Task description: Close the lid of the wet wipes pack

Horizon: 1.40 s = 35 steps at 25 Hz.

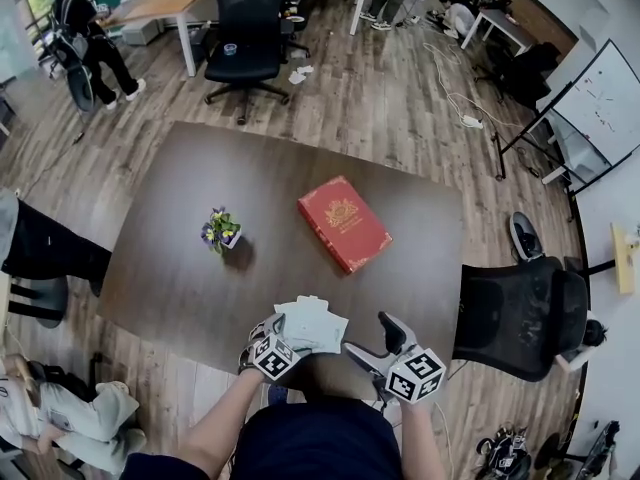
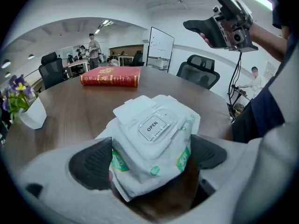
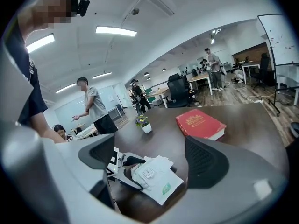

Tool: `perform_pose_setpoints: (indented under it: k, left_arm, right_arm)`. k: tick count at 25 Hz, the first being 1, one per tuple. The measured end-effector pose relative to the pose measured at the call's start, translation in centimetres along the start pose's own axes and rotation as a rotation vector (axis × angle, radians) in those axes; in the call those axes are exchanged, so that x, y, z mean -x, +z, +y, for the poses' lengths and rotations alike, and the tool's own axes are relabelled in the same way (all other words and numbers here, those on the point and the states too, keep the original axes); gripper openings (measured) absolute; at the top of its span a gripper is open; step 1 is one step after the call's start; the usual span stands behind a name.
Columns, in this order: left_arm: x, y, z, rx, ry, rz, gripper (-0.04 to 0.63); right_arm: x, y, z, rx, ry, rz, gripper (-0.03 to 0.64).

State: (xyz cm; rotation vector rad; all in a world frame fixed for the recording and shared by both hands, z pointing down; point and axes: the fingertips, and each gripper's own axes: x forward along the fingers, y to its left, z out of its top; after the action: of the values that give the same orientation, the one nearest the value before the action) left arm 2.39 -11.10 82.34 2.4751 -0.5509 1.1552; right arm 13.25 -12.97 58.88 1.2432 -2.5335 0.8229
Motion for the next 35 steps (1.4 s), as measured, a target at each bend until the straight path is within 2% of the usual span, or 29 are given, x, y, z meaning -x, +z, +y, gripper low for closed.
perform_pose_setpoints:
  k: [5, 9, 22, 35]
  left_arm:
    - [-0.2, -0.1, 0.1, 0.01, 0.0, 0.003, 0.515]
    - [-0.3, -0.2, 0.1, 0.015, -0.001, 0.007, 0.515]
    - [-0.4, -0.3, 0.3, 0.025, -0.005, 0.015, 0.515]
    - [-0.6, -0.2, 0.2, 0.031, -0.008, 0.014, 0.515]
  right_arm:
    - [-1.4, -0.2, -0.6, 0.0, 0.016, 0.027, 0.485]
    - [-3.2, -0.6, -0.9, -0.047, 0.05, 0.031, 0.485]
    - [-8.3, -3.0, -1.7, -0.065, 0.108, 0.139, 0.482]
    - [-13.9, -8.8, -4.1, -0.128, 0.14, 0.334, 0.476]
